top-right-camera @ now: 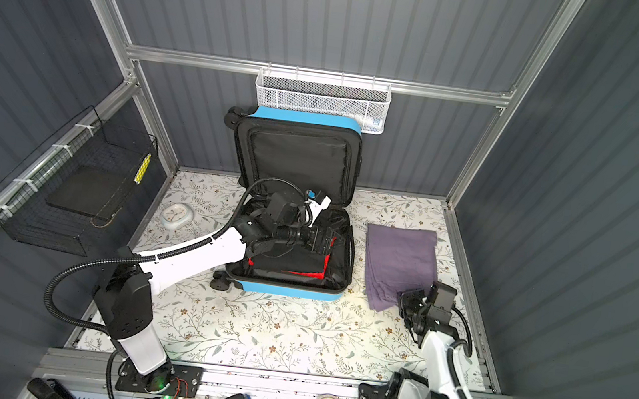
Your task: Pack the luggage
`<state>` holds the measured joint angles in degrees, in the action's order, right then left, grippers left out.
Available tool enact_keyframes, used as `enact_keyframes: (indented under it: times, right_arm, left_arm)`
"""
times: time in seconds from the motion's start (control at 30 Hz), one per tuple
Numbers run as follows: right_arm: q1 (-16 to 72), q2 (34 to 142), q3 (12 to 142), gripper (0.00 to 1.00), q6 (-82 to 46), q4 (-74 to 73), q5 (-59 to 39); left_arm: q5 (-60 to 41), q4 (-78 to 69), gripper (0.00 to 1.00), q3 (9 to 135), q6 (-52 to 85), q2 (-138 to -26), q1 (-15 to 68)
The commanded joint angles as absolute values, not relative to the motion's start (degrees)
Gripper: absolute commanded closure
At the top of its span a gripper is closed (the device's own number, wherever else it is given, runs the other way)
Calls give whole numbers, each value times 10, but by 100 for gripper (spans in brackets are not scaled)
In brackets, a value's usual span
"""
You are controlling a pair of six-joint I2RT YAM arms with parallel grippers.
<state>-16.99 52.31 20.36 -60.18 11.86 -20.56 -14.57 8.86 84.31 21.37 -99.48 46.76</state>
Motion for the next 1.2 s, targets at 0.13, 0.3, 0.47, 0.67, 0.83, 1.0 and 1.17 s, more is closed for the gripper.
enact_keyframes:
  times: [0.13, 0.3, 0.47, 0.67, 0.83, 1.0, 1.17]
  right_arm:
    - [-191, 392, 184, 100, -557, 318, -145]
    - [-204, 425, 161, 100, -550, 300, -175]
    - [-205, 434, 157, 100, -544, 295, -186]
    - [-206, 403, 170, 100, -539, 317, -171]
    - [-206, 412, 179, 100, -535, 316, -164]
    - [-207, 409, 181, 100, -537, 326, -157]
    - [-210, 382, 198, 100, -531, 361, -139]
  left_arm:
    - [-160, 151, 0, 965, 160, -1090, 502]
    - [-166, 183, 0, 1071, 132, -1184, 513]
    - [-174, 209, 0, 1181, 107, -1280, 517]
    - [-164, 231, 0, 1275, 99, -1360, 517]
    - [-156, 204, 0, 1273, 109, -1378, 517]
    - [-147, 207, 0, 1307, 105, -1405, 517]
    - [-145, 193, 0, 1312, 111, -1416, 518]
